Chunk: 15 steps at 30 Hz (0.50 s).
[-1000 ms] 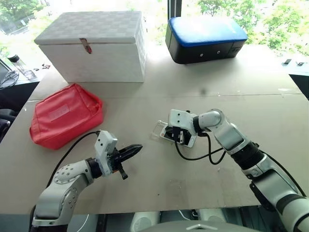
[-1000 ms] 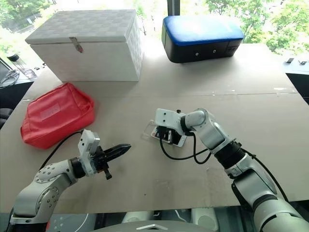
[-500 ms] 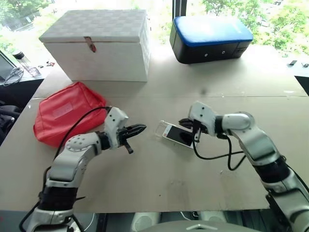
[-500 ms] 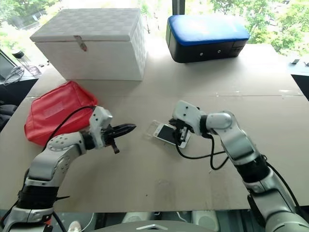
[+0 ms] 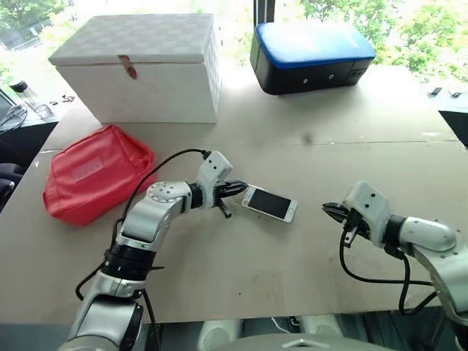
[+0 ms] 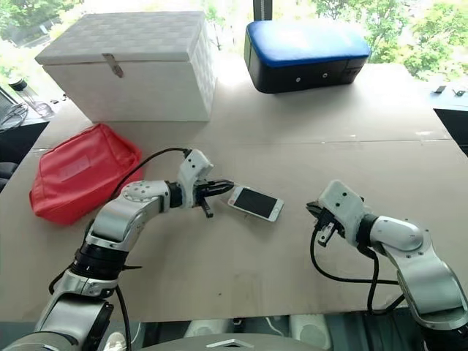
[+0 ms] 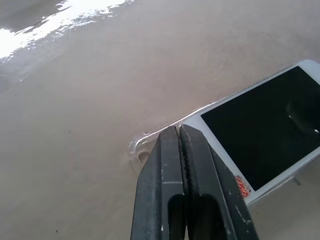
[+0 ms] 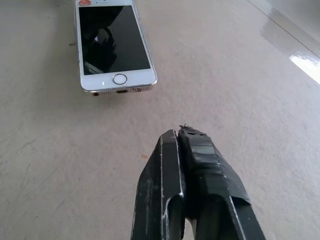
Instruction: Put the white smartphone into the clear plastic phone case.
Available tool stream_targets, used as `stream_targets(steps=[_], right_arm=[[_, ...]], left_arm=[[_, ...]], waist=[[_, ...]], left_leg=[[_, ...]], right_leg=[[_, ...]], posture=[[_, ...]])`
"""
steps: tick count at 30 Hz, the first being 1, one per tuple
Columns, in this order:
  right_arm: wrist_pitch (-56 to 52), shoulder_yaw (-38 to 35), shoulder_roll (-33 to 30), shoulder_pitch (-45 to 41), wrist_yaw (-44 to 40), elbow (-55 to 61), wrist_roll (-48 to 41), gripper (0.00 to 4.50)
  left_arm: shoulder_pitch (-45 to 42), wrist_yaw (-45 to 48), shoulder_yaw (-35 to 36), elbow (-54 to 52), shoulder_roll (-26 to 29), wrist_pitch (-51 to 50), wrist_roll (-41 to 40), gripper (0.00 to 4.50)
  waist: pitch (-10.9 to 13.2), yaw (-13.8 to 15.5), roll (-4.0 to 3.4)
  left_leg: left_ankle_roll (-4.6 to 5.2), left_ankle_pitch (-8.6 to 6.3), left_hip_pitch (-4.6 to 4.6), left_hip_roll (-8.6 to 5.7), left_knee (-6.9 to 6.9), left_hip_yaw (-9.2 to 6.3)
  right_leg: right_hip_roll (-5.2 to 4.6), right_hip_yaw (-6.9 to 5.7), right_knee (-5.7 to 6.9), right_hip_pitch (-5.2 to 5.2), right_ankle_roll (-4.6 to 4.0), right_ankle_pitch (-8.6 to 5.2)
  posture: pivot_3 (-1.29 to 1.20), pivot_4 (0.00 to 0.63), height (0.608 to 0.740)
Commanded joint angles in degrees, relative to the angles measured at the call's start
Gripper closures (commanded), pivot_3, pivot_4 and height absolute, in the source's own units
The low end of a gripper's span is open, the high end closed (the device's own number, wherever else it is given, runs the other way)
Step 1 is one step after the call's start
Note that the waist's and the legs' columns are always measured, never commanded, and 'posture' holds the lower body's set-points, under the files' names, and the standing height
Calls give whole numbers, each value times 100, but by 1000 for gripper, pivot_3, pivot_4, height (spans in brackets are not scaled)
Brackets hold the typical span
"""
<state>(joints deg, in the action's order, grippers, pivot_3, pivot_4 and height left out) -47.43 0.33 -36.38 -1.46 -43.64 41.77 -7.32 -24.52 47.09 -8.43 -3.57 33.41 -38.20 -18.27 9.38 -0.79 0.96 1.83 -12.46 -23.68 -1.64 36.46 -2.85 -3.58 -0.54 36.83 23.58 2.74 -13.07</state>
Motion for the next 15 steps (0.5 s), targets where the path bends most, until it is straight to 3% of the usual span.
stream_targets(steps=[1, 6, 15], right_arm=[[66, 211, -37, -87, 93, 104, -114, 4500], [181, 490, -182, -233, 22, 12, -204, 4500], [446, 1239, -417, -675, 113, -729, 209, 4500]], left_arm=[[85, 173, 369, -255, 335, -70, -136, 4473], [218, 38, 683, -475, 425, -456, -321, 4473], [6, 224, 234, -131, 214, -427, -206, 4473]], waist=[[0, -3, 0], [1, 31, 1], [0, 78, 9]], left_leg=[[0, 0, 0, 1, 0, -1], [-1, 0, -12, -6, 3, 0], [-1, 0, -13, -11, 12, 3]], right_leg=[[3, -1, 0, 0, -1, 0], [0, -4, -6, 0, -19, 10], [-6, -3, -4, -2, -18, 11]], posture=[[0, 150, 740], [0, 150, 740], [0, 150, 740]])
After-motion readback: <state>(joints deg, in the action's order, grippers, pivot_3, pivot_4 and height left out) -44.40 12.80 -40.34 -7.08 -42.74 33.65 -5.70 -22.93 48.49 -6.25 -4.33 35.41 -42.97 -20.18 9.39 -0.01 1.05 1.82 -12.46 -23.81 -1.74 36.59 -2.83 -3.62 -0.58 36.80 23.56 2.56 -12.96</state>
